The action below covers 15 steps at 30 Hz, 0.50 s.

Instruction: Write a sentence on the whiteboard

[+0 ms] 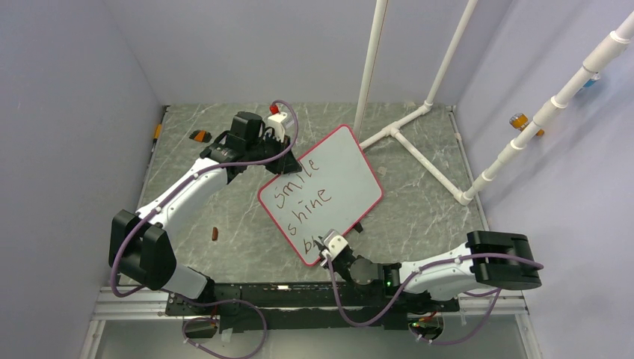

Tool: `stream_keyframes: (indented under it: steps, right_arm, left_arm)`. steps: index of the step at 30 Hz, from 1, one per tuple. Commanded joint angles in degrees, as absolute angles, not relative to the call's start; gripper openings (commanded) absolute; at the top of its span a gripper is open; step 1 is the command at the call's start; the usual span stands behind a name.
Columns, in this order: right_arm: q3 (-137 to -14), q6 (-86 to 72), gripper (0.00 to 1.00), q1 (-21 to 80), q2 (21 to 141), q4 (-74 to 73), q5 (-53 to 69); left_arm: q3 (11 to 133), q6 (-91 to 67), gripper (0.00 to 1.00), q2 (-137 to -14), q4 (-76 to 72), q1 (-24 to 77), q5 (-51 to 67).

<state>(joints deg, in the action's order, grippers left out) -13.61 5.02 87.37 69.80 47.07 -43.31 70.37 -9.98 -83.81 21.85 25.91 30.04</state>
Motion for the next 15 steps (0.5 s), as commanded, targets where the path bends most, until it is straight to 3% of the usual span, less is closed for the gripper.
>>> stream_keyframes:
  steps: [1, 15]
  right_arm:
    - [-14.59, 6.65, 0.0, 86.33, 71.06, 49.96, -44.34]
    - [-14.41, 8.6, 0.0, 85.16, 72.98, 57.97, -42.99]
  left_arm:
    - [71.15, -5.6, 0.0, -82.64, 19.69, 25.5, 23.49]
    - [71.08, -5.54, 0.0, -82.53, 19.64, 25.56, 23.47]
